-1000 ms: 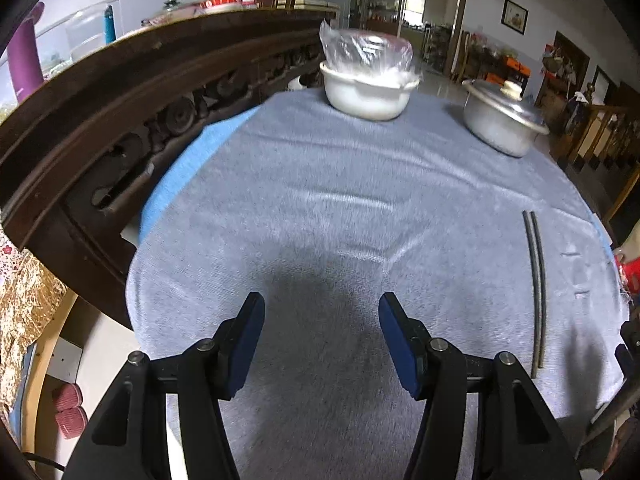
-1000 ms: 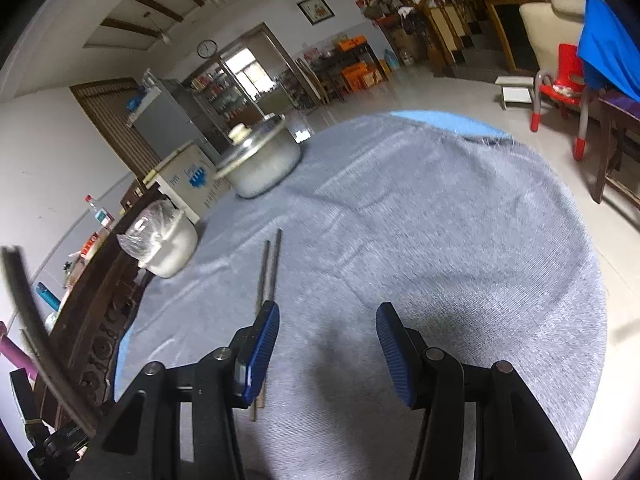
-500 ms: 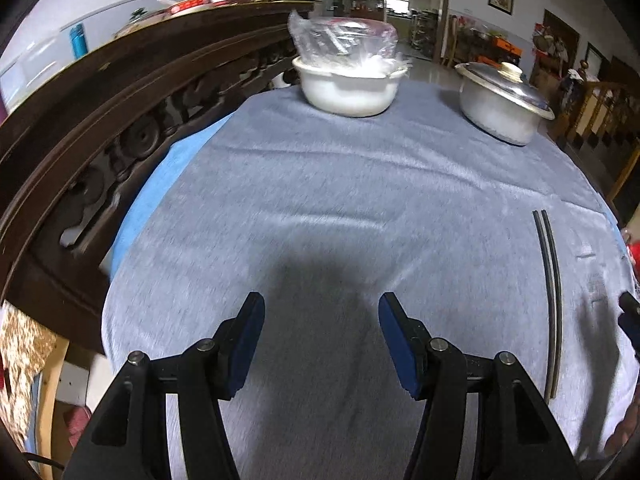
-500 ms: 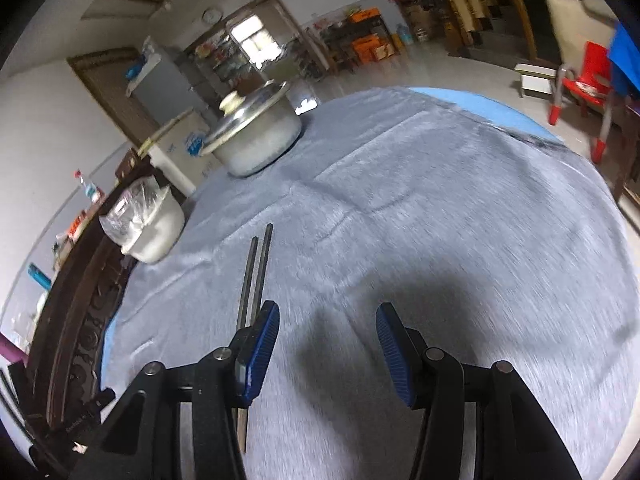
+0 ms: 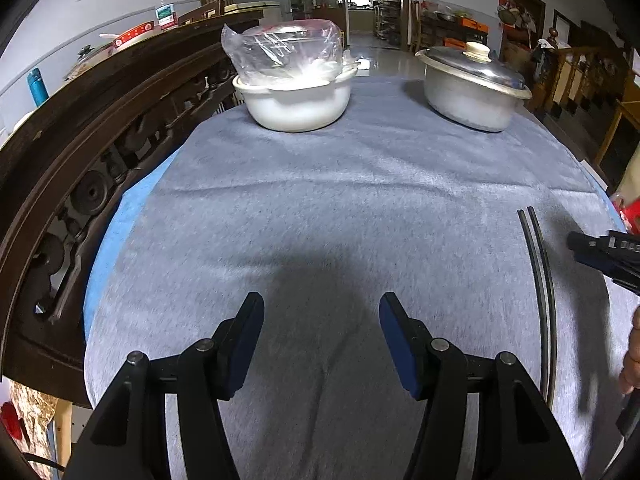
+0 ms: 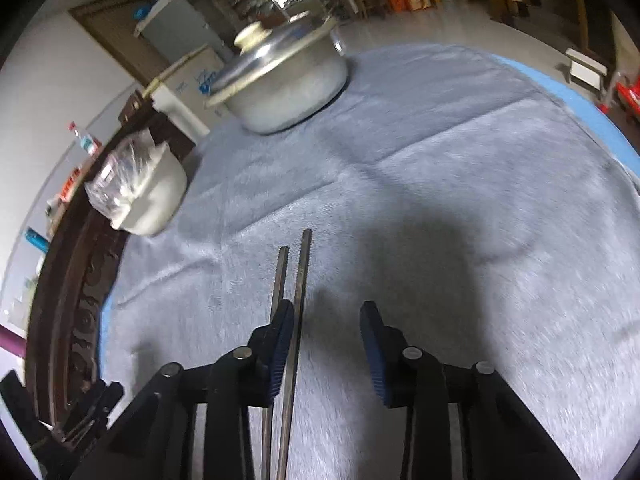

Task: Organize utensils
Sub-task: 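Close the right tool on one of the last brown chopsticks, then close the left tool on the last chopstick while the right tool holds its chopstick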

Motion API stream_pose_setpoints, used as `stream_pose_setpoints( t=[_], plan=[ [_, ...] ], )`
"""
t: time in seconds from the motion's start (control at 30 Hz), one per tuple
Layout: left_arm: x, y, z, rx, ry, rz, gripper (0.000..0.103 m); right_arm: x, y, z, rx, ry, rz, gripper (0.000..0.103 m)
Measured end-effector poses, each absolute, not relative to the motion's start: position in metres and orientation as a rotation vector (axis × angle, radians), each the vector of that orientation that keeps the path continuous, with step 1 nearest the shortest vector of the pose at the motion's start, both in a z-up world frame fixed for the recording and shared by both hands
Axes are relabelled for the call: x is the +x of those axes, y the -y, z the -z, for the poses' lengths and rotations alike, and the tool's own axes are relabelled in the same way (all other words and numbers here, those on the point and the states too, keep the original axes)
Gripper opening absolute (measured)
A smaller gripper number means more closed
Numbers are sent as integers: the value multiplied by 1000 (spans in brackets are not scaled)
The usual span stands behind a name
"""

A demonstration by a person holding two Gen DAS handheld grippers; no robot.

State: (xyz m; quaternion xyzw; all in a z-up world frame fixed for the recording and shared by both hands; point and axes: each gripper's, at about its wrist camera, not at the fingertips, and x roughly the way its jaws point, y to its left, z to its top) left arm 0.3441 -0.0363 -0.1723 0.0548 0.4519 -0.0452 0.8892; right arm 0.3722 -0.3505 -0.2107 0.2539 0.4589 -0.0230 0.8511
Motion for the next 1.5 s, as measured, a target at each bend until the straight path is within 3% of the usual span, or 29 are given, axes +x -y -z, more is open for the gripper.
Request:
stream_pose_setpoints(
  t=[0.4,0.47,0.63,0.83,1.23,1.5],
  plan=[
    [355,44,176,134,-951,103,61,400,319,219,415,-1050,44,26],
    [355,45,176,132,-954,107,61,400,312,219,336,-1057,73,16],
    [353,51,176,141,-955,113,61,399,304,218,232,-1056,76,7],
    [363,62,178,157,-968,162,61,386,318,216,150,-1061,104,7],
    [415,166,184,160,-1088,476,61,372,393,213,460,-1135,28,8],
    [433,218,204,206,-1144,523,61,384,403,207,497,-1116,41,8]
  ],
)
